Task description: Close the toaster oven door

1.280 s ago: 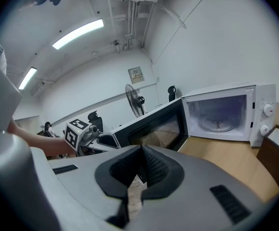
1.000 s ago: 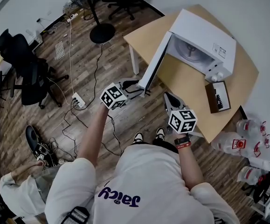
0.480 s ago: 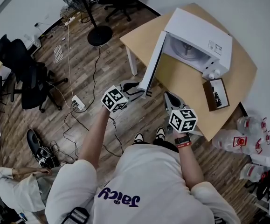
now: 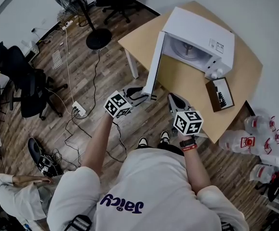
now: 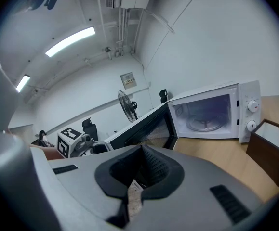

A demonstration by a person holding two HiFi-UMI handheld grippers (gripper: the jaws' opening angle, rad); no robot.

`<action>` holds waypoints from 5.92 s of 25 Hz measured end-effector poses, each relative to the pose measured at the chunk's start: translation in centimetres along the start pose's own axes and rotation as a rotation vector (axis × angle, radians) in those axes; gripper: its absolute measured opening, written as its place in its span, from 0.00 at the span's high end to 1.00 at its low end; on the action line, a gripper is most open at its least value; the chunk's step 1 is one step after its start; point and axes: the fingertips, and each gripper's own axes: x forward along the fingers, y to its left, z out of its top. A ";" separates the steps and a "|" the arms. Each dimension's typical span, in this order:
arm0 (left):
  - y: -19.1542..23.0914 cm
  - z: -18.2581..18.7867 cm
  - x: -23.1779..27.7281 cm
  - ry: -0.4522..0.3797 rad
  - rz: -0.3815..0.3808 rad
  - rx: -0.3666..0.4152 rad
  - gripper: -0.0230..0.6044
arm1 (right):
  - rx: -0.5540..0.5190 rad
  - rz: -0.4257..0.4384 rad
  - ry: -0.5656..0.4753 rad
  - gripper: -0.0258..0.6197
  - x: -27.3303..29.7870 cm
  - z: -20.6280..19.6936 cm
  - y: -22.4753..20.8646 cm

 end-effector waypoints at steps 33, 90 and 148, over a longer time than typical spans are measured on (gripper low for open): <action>-3.8 2.1 5.4 -0.003 -0.037 0.021 0.69 | 0.069 -0.060 -0.075 0.96 -3.0 1.5 -3.8; -7.4 5.5 13.9 -0.002 0.011 -0.046 0.71 | 0.146 -0.168 -0.154 0.96 -6.5 2.9 -11.2; -8.6 9.6 22.9 -0.001 0.061 -0.071 0.72 | 0.139 -0.258 -0.134 0.94 -10.6 3.4 -20.5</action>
